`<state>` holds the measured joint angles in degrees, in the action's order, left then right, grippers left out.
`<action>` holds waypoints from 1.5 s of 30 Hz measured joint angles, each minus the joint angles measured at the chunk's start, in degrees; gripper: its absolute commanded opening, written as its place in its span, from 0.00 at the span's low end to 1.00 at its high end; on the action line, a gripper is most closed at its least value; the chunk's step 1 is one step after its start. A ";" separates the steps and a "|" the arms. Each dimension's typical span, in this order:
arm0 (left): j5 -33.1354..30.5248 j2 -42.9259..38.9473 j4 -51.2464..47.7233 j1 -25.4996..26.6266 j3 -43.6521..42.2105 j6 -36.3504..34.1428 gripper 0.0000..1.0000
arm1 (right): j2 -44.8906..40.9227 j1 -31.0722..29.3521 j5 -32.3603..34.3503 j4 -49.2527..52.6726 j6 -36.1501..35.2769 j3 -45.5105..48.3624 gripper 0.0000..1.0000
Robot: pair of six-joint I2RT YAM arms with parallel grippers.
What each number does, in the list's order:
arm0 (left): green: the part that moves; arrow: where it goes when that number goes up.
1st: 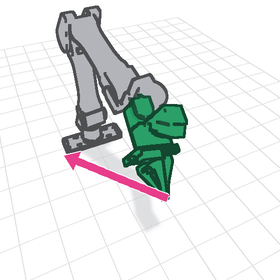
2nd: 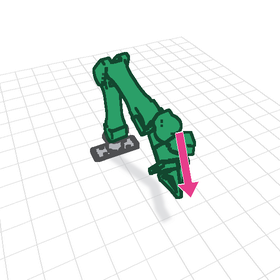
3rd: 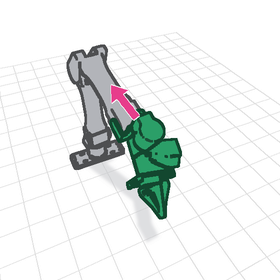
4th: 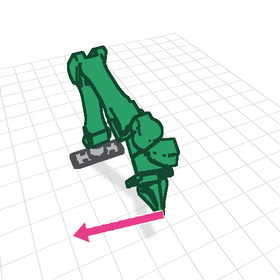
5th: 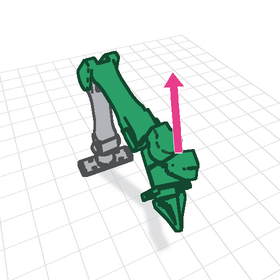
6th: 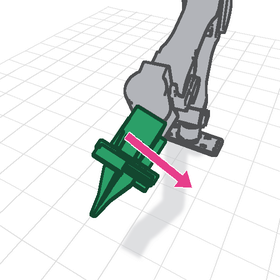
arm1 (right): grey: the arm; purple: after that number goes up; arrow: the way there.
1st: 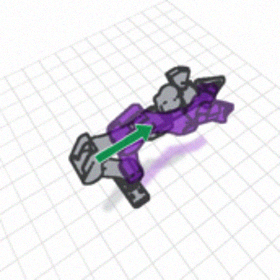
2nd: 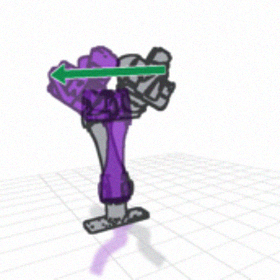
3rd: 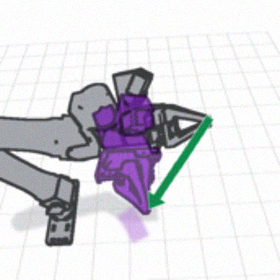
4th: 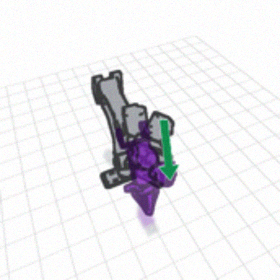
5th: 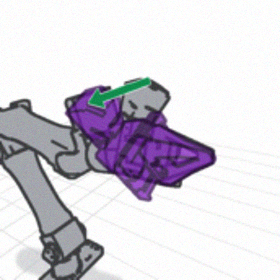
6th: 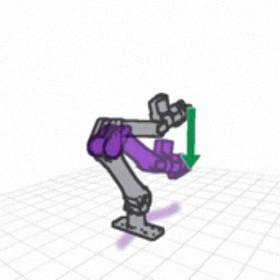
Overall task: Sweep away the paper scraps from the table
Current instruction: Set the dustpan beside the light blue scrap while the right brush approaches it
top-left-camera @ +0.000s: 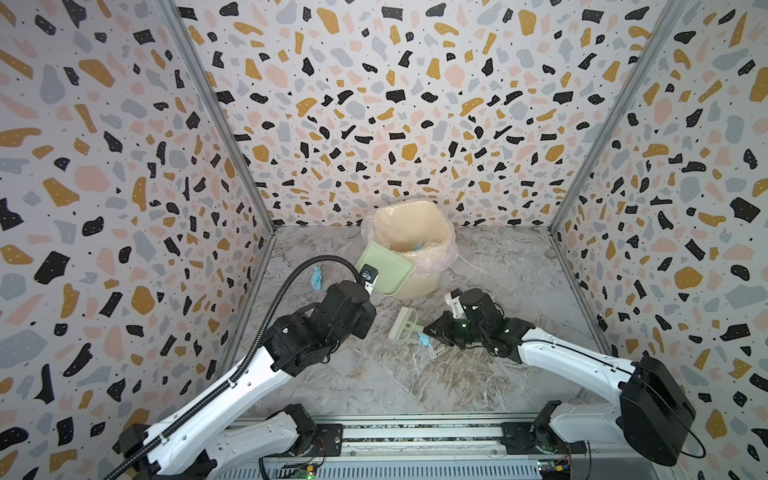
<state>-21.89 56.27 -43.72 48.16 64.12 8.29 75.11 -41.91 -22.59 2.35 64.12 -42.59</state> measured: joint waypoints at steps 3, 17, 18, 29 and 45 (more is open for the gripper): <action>1.53 0.00 -0.31 1.77 -1.70 0.83 0.00 | 1.20 2.43 -1.33 2.01 -3.13 0.22 0.00; 8.07 3.48 0.72 11.61 -7.98 6.19 0.00 | -11.61 11.67 -5.49 16.63 -13.07 5.97 0.00; 8.50 4.00 1.22 12.26 -8.39 6.86 0.00 | -12.31 12.37 -5.75 18.32 -13.88 5.49 0.00; 9.57 4.33 2.84 20.81 -12.39 17.14 0.00 | -13.86 20.57 -4.66 37.92 -28.59 -10.51 0.00; 9.25 9.75 3.96 32.15 -20.46 29.07 0.00 | 2.54 9.14 16.35 55.80 -45.68 -30.56 0.00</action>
<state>-12.64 66.02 -39.77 80.31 43.66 37.36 77.65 -32.77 -6.24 58.15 18.44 -73.14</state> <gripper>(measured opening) 0.200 0.098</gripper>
